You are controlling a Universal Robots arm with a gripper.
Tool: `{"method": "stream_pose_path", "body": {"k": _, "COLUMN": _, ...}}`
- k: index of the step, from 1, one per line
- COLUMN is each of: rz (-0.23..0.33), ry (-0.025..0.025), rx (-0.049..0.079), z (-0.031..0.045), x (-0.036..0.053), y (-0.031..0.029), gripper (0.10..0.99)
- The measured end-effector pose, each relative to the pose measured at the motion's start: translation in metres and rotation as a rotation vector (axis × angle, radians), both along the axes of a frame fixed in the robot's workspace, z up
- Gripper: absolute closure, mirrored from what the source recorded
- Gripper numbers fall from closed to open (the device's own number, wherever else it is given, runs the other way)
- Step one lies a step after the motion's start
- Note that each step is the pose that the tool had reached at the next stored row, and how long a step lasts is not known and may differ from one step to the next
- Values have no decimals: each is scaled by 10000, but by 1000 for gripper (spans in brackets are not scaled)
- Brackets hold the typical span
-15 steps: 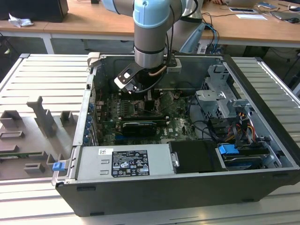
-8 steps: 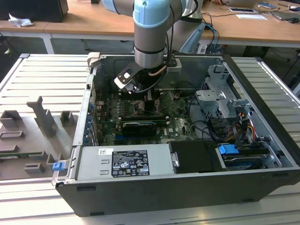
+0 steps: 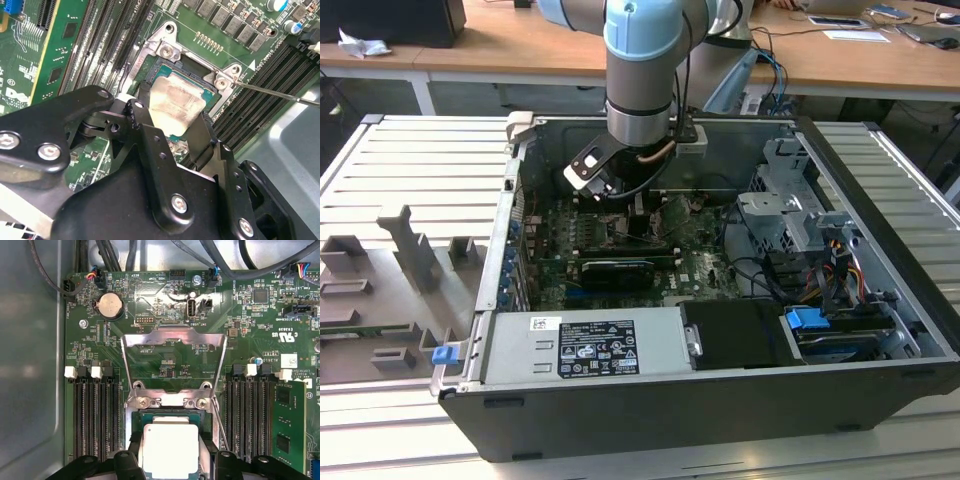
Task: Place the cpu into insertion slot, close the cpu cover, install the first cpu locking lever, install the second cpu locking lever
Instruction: 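Place the cpu into insertion slot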
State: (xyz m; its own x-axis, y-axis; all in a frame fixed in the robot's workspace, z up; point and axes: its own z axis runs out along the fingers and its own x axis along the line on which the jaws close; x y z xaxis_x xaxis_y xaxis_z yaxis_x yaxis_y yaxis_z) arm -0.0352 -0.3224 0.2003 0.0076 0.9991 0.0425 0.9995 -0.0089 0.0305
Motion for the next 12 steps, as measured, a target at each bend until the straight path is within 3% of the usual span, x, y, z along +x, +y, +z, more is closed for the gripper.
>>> {"method": "stream_pose_path", "body": {"k": 3, "rz": 1, "ry": 0, "rx": 0, "z": 0, "x": 0, "y": -3, "gripper": 553}}
{"method": "stream_pose_path", "body": {"k": 5, "rz": 0, "ry": 1, "rx": 0, "z": 0, "x": 0, "y": -4, "gripper": 478}}
{"method": "stream_pose_path", "body": {"k": 8, "rz": 1, "ry": 2, "rx": -2, "z": 4, "x": 0, "y": -5, "gripper": 478}}
{"method": "stream_pose_path", "body": {"k": 12, "rz": -2, "ry": 8, "rx": 5, "z": 67, "x": 0, "y": -5, "gripper": 478}}
